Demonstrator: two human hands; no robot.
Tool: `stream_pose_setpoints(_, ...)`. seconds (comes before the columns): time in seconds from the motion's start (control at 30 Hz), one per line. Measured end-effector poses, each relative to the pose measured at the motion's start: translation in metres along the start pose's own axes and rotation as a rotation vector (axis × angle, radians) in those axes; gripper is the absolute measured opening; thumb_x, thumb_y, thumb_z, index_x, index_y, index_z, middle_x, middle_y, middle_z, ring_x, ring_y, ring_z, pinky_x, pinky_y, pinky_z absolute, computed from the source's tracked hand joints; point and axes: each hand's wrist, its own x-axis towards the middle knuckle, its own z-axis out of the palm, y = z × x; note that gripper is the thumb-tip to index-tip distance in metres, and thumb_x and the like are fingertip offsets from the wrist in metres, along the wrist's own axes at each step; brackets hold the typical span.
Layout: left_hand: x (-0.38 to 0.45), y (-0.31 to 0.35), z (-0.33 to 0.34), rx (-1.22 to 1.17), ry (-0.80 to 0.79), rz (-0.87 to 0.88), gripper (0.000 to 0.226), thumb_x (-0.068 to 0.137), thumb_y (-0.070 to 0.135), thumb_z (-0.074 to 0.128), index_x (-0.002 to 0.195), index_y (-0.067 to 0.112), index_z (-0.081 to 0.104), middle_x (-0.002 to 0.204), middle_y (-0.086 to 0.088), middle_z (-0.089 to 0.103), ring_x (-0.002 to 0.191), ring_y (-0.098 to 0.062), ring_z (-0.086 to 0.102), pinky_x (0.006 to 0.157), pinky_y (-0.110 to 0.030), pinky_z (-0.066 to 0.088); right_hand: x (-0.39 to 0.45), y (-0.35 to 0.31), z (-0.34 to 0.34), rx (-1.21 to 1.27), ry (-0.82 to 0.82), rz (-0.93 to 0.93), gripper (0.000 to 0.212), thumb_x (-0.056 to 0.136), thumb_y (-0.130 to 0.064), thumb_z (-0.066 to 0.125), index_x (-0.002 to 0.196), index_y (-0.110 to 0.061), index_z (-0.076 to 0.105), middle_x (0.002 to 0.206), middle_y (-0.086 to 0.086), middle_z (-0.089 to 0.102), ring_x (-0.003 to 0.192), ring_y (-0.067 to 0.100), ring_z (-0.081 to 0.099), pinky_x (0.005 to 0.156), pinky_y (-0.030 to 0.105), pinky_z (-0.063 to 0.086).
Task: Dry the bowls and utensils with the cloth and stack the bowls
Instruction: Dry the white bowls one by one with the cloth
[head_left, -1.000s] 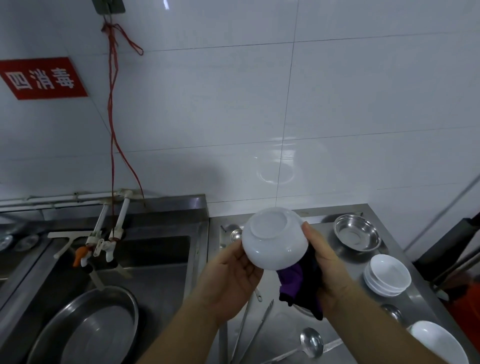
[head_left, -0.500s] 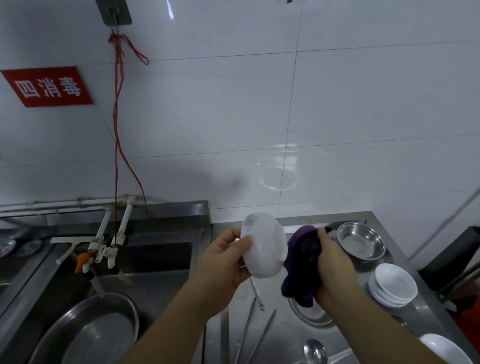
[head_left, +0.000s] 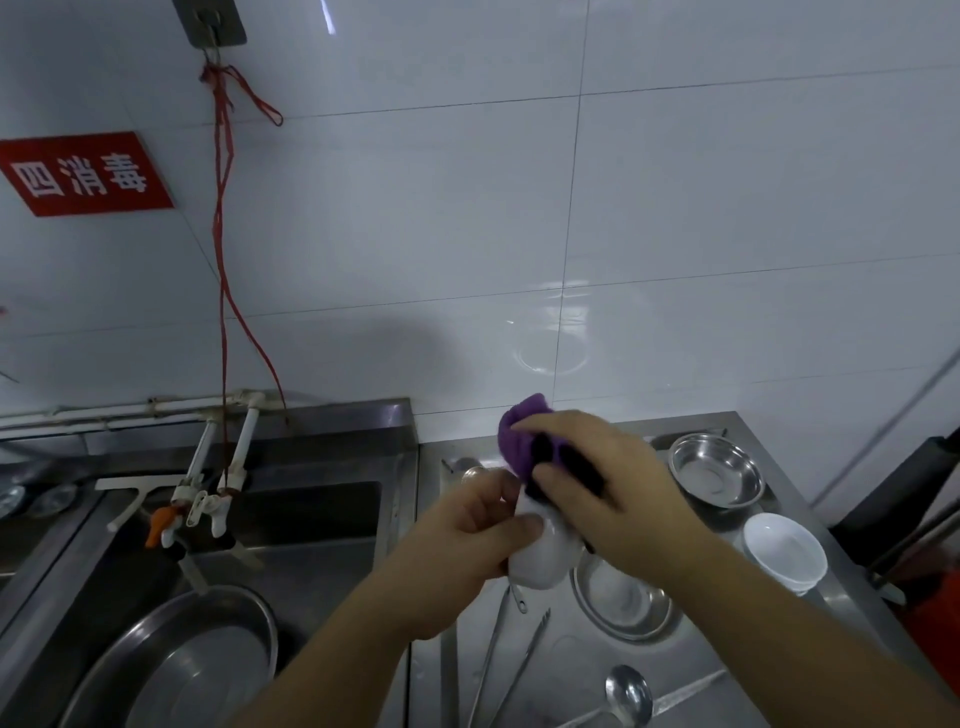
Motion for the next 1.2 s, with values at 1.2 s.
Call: stream_pose_setpoints(1.2,0.005,-0.001,0.023,0.012,0.097,0.238,0.029,0.098,0.034,0.067,0.126,0.023,0.068,0.127,-0.012,0.073,0.121,-0.034,0.069,0.099,-0.041,0.059,-0.01,0.003,0.019,1.237,0.207,1.237,0.036,0.093,-0.051,0.059,0.098,-0.015,0.06,0.081,0.013,0.056,0.058,0.023,0.04,0.058,0.032,0.019)
